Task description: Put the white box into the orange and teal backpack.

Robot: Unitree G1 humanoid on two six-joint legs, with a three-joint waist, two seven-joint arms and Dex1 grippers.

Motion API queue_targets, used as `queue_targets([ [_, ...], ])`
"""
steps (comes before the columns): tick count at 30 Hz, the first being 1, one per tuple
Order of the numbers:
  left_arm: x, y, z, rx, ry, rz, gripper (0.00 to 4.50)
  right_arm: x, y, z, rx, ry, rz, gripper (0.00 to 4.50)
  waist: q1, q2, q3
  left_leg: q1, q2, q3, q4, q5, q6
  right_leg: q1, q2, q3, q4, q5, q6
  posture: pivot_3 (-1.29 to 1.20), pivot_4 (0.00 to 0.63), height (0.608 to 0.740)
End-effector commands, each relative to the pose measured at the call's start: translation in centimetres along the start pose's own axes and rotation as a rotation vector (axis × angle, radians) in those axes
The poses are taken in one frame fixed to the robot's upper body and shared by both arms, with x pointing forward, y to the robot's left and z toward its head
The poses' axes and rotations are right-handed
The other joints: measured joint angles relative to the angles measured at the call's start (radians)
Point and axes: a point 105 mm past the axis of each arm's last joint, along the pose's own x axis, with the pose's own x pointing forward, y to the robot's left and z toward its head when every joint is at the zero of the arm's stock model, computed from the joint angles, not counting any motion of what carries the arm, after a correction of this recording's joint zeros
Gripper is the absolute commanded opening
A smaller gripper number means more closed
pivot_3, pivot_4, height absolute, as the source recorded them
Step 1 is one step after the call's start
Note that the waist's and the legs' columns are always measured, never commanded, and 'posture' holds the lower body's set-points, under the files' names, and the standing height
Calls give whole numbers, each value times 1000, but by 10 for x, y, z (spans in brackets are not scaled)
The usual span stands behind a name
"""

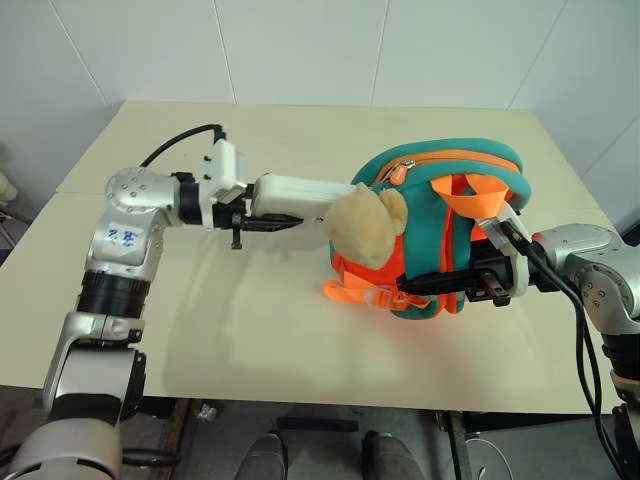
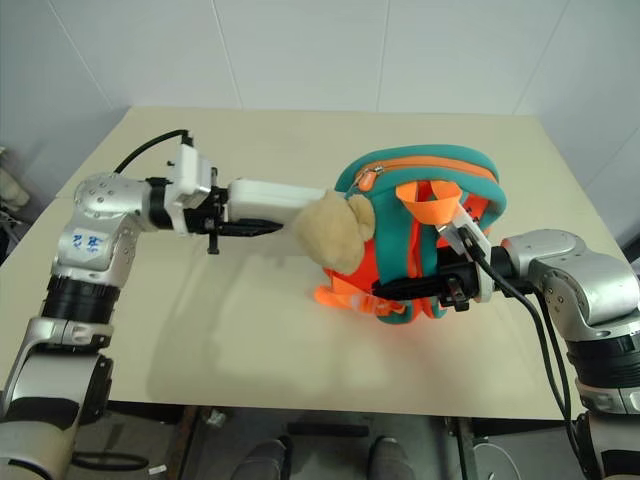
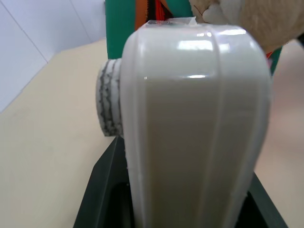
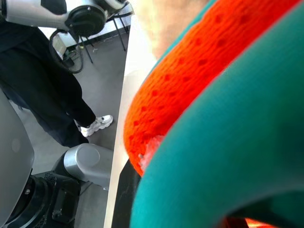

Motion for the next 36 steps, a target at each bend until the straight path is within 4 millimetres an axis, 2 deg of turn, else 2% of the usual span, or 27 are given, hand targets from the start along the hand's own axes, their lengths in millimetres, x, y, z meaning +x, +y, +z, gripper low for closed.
queue_targets([
  [1,38,-2,-4,28,58,-57,1268,5,4,4,-47,-1,19,13,3,0,0,0,0,0,1,0,0,1,0,0,0,0,0,0,150,740],
  [4,69,-3,1,-29,28,-54,1268,7,4,4,-53,-5,20,13,2,0,0,-2,-1,0,4,-1,1,1,0,0,0,1,2,0,150,740],
  [6,88,4,-3,-46,31,26,1268,9,4,4,-55,-7,21,13,-3,0,0,-2,0,0,5,-1,2,1,0,0,0,1,2,0,150,740],
  [9,100,-2,3,-122,-45,2,1268,11,5,3,-57,-8,21,13,-5,0,0,-2,0,0,5,-1,1,0,0,0,0,1,2,0,150,740],
  [11,100,-1,2,-180,-61,7,1268,11,6,3,-58,-11,16,13,-5,0,0,-2,0,0,5,-1,1,0,0,0,1,0,2,0,150,740],
  [15,87,12,7,-273,-107,77,2576,9,6,1,-57,-12,3,0,-3,-1,0,-2,0,0,6,-1,1,0,0,0,1,0,2,0,150,740],
  [18,60,30,33,-240,-192,158,3508,9,5,0,-53,-16,-10,0,-5,-1,1,-2,0,0,7,-1,1,0,0,0,2,0,2,0,150,740],
  [21,33,37,47,-261,-234,184,4424,9,4,0,-54,-20,-12,0,-9,-1,1,-2,0,0,6,-1,1,-1,0,0,2,0,2,0,150,740],
  [23,17,39,58,-294,-272,173,4479,9,4,1,-56,-20,-12,0,-7,-1,1,-2,0,0,5,0,0,-1,0,0,2,0,2,0,150,740],
  [25,1,30,67,-244,-284,112,4479,9,4,1,-57,-20,-11,0,-4,-1,1,-3,0,0,6,0,0,-1,0,0,2,0,2,0,150,740],
  [29,-28,-2,50,-180,-162,-21,4479,8,0,-1,-53,-15,-18,0,-7,-1,1,-3,0,0,5,1,-2,-1,0,1,2,0,2,0,150,740],
  [33,-38,-17,45,-213,-176,-18,4479,8,-2,-2,-51,-14,-23,0,-4,-1,1,-2,0,0,5,0,0,-1,0,1,3,0,1,0,150,740],
  [36,-30,-37,37,-200,-159,-20,4479,9,-3,-3,-48,-12,-22,0,-2,-1,1,-3,0,-1,6,-1,1,0,0,1,3,0,1,0,150,740],
])
